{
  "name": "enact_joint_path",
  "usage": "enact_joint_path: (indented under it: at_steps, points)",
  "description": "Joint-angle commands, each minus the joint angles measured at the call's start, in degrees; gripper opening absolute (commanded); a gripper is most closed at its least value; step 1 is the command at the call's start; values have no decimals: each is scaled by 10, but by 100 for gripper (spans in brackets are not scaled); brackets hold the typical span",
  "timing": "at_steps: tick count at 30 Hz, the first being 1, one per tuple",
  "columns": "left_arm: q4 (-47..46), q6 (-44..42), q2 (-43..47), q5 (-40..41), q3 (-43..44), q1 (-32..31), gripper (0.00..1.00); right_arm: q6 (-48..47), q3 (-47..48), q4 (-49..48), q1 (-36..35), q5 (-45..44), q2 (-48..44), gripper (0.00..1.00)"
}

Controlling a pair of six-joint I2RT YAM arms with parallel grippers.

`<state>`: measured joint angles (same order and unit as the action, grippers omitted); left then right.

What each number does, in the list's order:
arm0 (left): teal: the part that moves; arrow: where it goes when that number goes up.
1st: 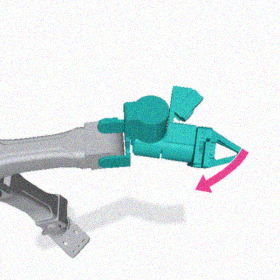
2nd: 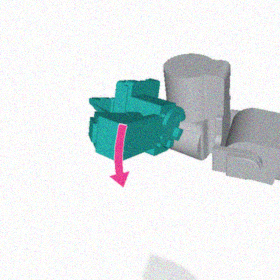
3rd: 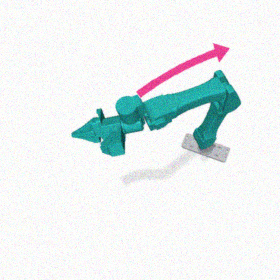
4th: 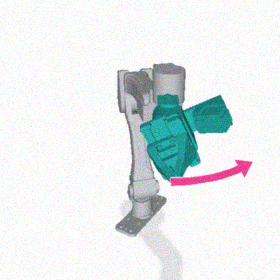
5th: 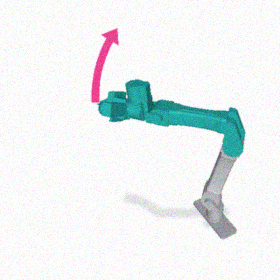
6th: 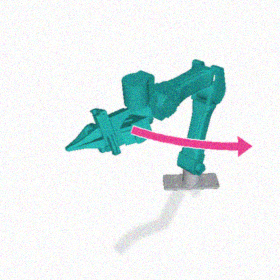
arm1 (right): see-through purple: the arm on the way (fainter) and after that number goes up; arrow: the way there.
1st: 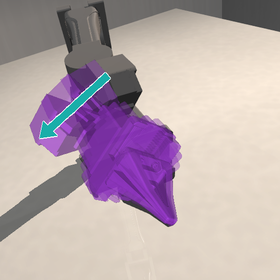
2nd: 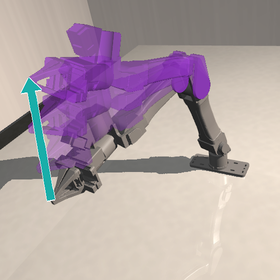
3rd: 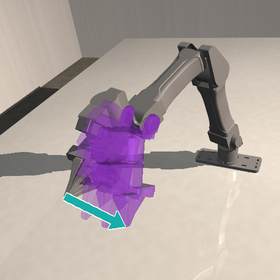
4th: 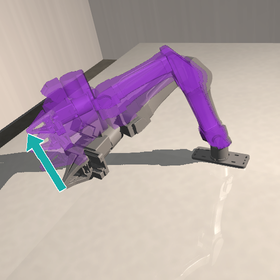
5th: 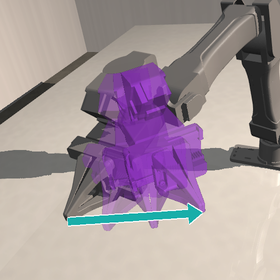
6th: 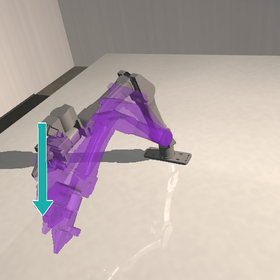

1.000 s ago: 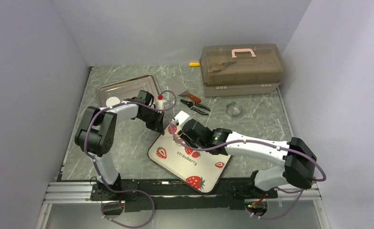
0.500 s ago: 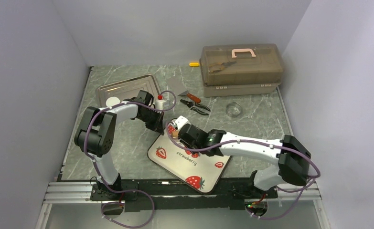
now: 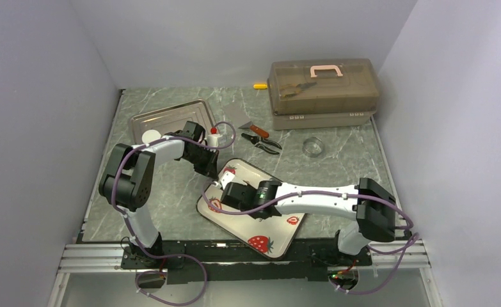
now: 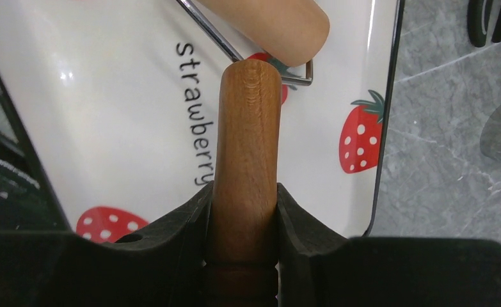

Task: Roll out the dumpling wrappers from the dough

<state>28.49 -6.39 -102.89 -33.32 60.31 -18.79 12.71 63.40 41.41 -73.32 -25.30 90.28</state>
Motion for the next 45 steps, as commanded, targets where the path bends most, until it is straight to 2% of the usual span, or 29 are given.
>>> enact_joint_path:
  at_steps: [1, 5, 10, 14, 17, 21, 23, 28, 34, 37, 42, 45]
  points:
    - [-17, -24, 28, -17, 0, -6, 0, -1, 38, 77, -19, 93, 6, 0]
    - [-15, -25, 28, -15, 0, -6, 0, -17, 59, 95, -18, 86, -16, 0]
    - [-15, -26, 29, -13, 0, -6, 0, -50, 71, 69, -17, 28, -59, 0]
    - [-17, -27, 29, -13, -2, -6, 0, -115, 77, -12, -15, -12, -100, 0]
    - [-18, -28, 31, -10, -3, -6, 0, -200, 74, -94, -15, -34, -117, 0]
    - [-21, -29, 35, -11, -6, -6, 0, -320, 27, -198, -16, -2, -112, 0]
    - [-22, -29, 36, -11, -5, -6, 0, -348, 16, -210, -14, 18, -89, 0]
    - [-21, -29, 37, -13, -5, -6, 0, -352, -8, -216, 15, 56, -31, 0]
    - [-21, -29, 38, -13, -5, -6, 0, -317, -7, -138, 18, 37, 5, 0]
    - [-21, -28, 35, -11, -4, -7, 0, -325, -33, -164, 21, 45, -4, 0]
    - [-20, -30, 37, -9, -4, -7, 0, -327, -30, -203, 53, 86, 32, 0]
    - [-19, -31, 38, -8, -3, -7, 0, -335, -16, -195, 56, 71, 51, 0]
